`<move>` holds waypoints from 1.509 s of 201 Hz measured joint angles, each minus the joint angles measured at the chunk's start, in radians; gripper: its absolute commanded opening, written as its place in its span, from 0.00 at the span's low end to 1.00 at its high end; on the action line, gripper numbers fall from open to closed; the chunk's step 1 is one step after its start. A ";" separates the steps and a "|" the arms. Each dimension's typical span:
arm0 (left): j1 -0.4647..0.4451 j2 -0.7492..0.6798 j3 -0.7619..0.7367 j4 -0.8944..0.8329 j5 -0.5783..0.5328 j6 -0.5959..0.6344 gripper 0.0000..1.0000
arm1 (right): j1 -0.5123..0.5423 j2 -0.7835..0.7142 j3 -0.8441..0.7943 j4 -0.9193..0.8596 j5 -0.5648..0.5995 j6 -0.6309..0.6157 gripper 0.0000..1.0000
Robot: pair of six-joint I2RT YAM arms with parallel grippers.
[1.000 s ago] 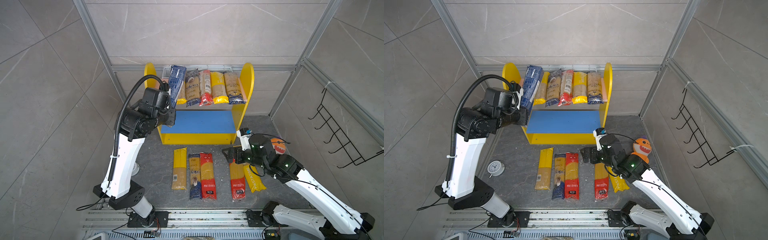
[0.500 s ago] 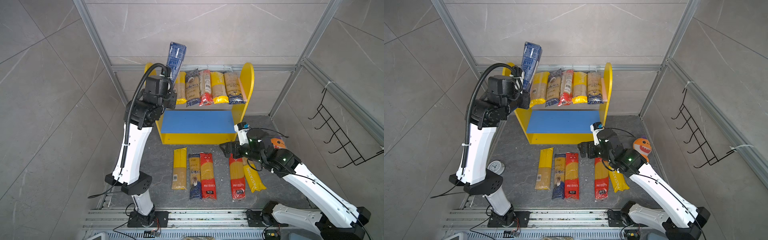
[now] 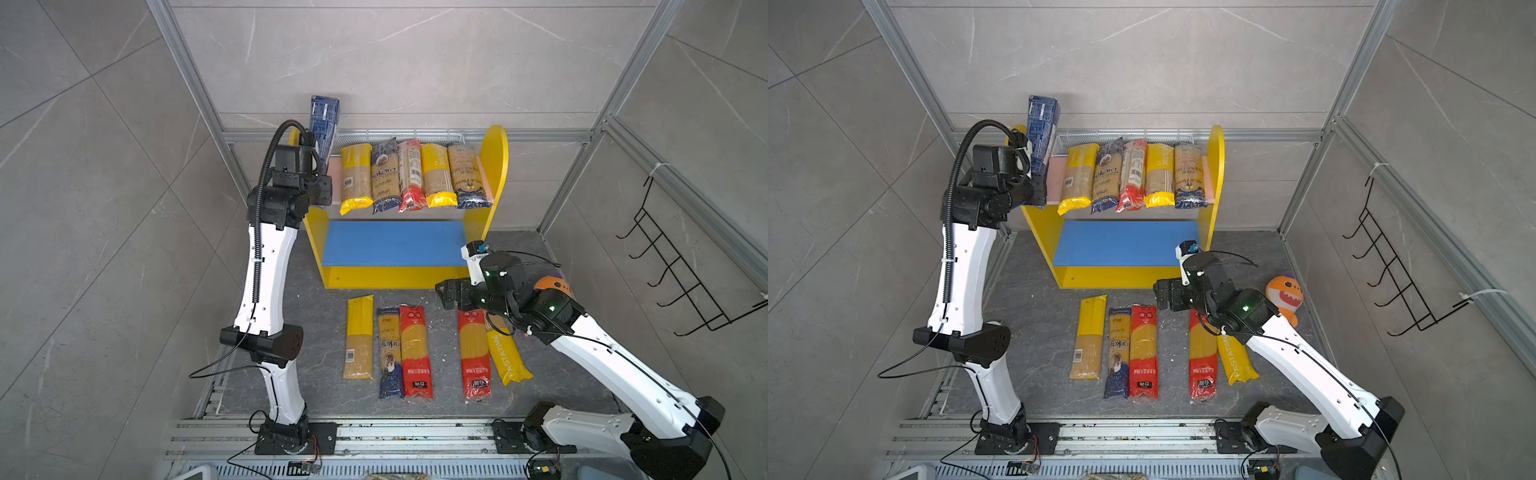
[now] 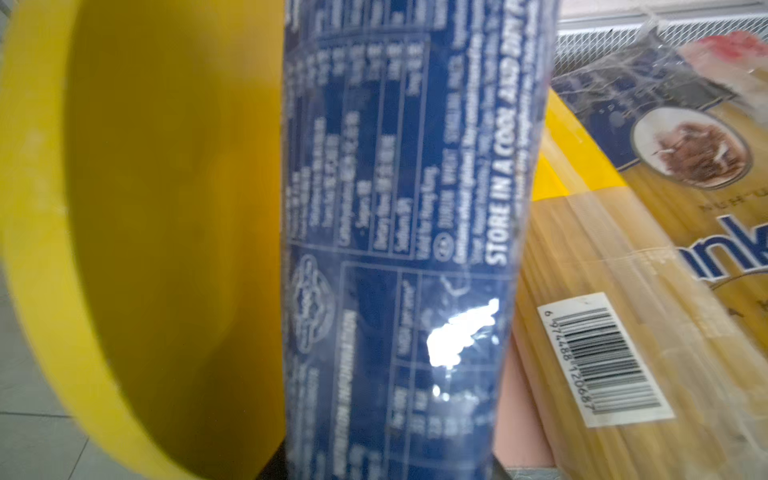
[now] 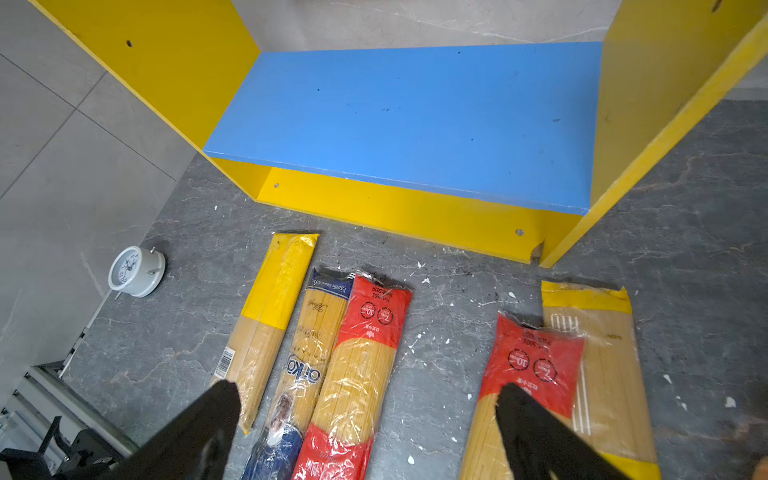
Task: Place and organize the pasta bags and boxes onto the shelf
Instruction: 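Lower the dark blue bag onto the pink shelf, open left gripper, then withdraw the left gripper toward the floor while the right gripper approaches the red bags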
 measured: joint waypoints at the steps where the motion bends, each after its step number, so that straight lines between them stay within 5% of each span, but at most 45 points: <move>1: 0.000 0.000 0.000 0.001 0.002 0.000 0.00 | 0.000 0.001 0.000 0.000 0.000 0.000 1.00; 34: 0.017 0.008 0.000 0.018 0.048 -0.026 0.07 | -0.006 0.024 0.000 0.000 0.006 0.000 1.00; 72: 0.036 0.010 0.000 0.029 0.089 -0.056 0.57 | -0.011 0.025 0.004 0.000 0.010 0.000 1.00; 96: 0.042 0.011 0.000 0.077 0.119 -0.073 0.72 | -0.016 0.025 0.004 0.000 0.010 0.000 1.00; 181: 0.045 -0.077 -0.059 0.156 0.200 -0.114 0.76 | -0.018 0.017 0.001 0.001 0.009 0.001 1.00; 303: -0.067 -0.764 -0.877 0.235 0.202 -0.250 0.81 | -0.018 -0.185 -0.168 -0.019 0.001 0.040 1.00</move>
